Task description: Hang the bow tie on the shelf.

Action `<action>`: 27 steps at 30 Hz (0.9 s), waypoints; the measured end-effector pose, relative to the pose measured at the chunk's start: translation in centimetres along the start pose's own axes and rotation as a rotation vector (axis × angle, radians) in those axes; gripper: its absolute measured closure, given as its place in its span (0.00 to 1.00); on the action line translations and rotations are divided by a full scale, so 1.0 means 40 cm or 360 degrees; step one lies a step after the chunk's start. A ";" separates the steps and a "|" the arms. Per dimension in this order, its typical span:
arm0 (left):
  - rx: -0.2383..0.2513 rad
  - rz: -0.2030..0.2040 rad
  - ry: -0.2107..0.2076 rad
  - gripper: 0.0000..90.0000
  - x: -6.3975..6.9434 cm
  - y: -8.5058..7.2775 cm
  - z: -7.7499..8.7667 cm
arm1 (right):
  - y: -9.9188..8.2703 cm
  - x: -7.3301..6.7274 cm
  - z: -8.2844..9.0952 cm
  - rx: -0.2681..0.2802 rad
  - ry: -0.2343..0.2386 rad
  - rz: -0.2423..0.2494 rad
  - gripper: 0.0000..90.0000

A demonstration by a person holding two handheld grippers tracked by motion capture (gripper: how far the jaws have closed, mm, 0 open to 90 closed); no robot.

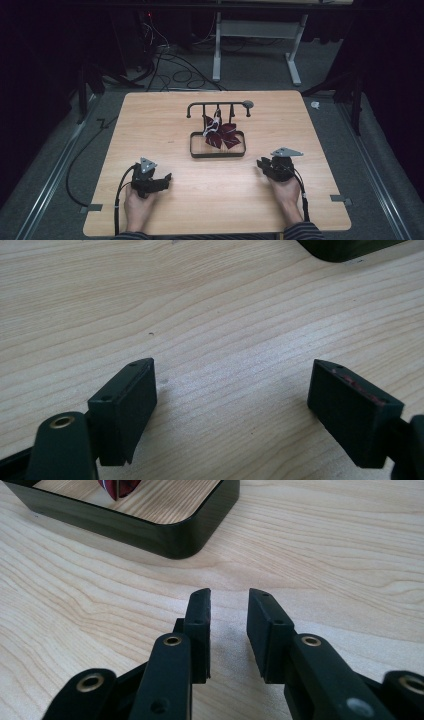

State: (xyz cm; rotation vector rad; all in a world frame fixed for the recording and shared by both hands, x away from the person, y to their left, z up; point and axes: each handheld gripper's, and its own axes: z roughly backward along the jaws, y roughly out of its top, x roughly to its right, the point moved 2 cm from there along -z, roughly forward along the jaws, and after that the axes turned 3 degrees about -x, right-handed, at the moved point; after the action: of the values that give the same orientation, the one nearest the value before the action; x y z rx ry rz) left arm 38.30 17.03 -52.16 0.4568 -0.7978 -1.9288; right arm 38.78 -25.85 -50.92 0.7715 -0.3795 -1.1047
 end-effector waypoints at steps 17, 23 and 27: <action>-0.0003 -0.0001 0.0000 0.22 0.000 0.000 0.000 | -0.014 -0.020 -0.010 -0.0051 -0.0035 0.0104 0.62; -0.0003 -0.0002 0.0001 0.22 0.000 0.000 0.000 | -0.015 -0.035 -0.013 -0.0068 -0.0068 0.0170 0.56; -0.0003 -0.0001 0.0000 0.22 0.000 0.000 0.000 | -0.015 -0.035 -0.013 -0.0067 -0.0068 0.0169 0.56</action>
State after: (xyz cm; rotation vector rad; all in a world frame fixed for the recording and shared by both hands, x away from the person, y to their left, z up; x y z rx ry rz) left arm 38.29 17.03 -52.15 0.4562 -0.7958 -1.9301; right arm 38.12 -24.54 -51.57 0.6837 -0.4271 -1.0276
